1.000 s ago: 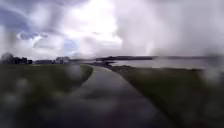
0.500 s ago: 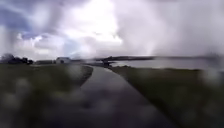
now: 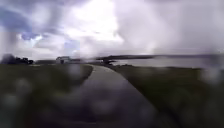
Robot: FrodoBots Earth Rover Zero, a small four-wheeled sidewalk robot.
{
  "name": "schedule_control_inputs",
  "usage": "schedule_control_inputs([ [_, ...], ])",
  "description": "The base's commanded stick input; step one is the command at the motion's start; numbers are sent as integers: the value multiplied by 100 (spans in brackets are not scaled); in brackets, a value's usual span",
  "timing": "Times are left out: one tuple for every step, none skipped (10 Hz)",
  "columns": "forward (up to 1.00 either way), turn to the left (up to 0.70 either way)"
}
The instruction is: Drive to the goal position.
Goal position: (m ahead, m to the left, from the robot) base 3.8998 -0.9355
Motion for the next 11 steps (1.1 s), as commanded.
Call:
schedule_control_inputs([
  [70, 0],
  [70, 0],
  [70, 0],
  [70, 0],
  [70, 0],
  [70, 0],
  [70, 0],
  [70, 0],
  [70, 0],
  [70, 0],
  [70, 0],
])
